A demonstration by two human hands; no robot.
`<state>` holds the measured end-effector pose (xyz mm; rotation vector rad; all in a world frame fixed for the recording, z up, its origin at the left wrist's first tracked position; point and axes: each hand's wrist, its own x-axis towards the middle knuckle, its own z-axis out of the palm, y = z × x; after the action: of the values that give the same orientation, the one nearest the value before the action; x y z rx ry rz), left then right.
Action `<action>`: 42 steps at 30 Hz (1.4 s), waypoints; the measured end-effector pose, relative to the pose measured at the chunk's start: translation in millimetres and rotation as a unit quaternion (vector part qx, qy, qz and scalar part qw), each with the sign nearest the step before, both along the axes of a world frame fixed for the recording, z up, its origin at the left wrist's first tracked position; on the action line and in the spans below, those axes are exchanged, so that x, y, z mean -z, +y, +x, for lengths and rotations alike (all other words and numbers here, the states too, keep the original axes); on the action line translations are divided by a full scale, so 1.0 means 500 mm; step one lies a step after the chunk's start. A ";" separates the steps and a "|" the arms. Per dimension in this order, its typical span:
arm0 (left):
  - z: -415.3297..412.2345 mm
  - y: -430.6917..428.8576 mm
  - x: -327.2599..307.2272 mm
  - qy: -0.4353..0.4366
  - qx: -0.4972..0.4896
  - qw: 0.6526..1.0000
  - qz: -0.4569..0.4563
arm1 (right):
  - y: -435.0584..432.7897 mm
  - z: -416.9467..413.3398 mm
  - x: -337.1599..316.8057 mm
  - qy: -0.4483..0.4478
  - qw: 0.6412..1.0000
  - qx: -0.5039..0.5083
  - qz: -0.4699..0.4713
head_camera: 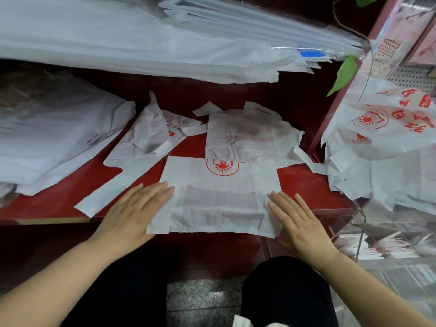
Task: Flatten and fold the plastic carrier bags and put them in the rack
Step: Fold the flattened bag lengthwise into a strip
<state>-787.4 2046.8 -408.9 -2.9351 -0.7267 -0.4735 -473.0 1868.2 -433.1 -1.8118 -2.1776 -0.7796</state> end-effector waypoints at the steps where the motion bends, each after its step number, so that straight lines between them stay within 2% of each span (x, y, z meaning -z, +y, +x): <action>1: 0.000 0.000 0.002 -0.003 0.002 1.000 0.008 | -0.002 0.001 0.003 -0.004 1.000 -0.005 0.017; 6: 0.004 -0.014 -0.007 -0.058 0.004 0.998 0.024 | 0.003 0.004 0.013 0.034 0.996 -0.025 0.082; 9: 0.008 -0.021 -0.010 -0.091 0.007 0.996 0.003 | 0.013 -0.009 0.006 0.059 0.991 -0.033 0.120; 13: 0.000 -0.010 0.005 -0.059 0.020 0.997 -0.045 | 0.010 -0.023 -0.006 0.078 0.988 -0.040 0.125; 16: -0.001 -0.008 0.008 -0.051 0.034 0.998 -0.020 | -0.001 -0.017 -0.009 0.111 0.987 -0.037 0.111; 21: -0.003 -0.013 0.005 -0.054 0.057 0.996 -0.030 | -0.023 -0.011 -0.026 0.215 0.973 -0.009 0.080; 24: -0.001 -0.012 0.015 -0.084 0.078 0.993 -0.030 | -0.033 -0.020 -0.032 0.329 0.942 0.017 0.072; 26: 0.006 -0.014 0.015 -0.155 0.049 0.983 -0.087 | -0.037 -0.038 -0.043 0.402 0.912 0.040 0.071; 28: 0.017 -0.017 0.004 -0.226 -0.041 0.954 -0.190 | -0.034 -0.054 -0.061 0.460 0.882 0.069 0.080; 31: 0.037 -0.025 -0.031 -0.226 -0.116 0.918 -0.306 | -0.011 -0.061 -0.090 0.529 0.840 0.102 0.066; 34: 0.047 -0.029 -0.047 -0.229 -0.146 0.888 -0.370 | 0.008 -0.055 -0.098 0.528 0.840 0.120 0.044; 37: 0.052 -0.042 -0.051 -0.210 -0.144 0.891 -0.376 | 0.011 -0.050 -0.090 0.510 0.854 0.106 0.012; 40: 0.059 -0.047 -0.073 -0.202 -0.154 0.884 -0.392 | 0.012 -0.049 -0.103 0.534 0.838 0.111 0.002; 42: 0.064 -0.047 -0.092 -0.225 -0.155 0.868 -0.414 | 0.017 -0.039 -0.108 0.544 0.828 0.137 -0.013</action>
<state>-755.4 2023.4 -362.7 -3.3302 -1.8343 -1.0514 -492.3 1876.9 -379.1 -1.8714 -1.1769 0.2756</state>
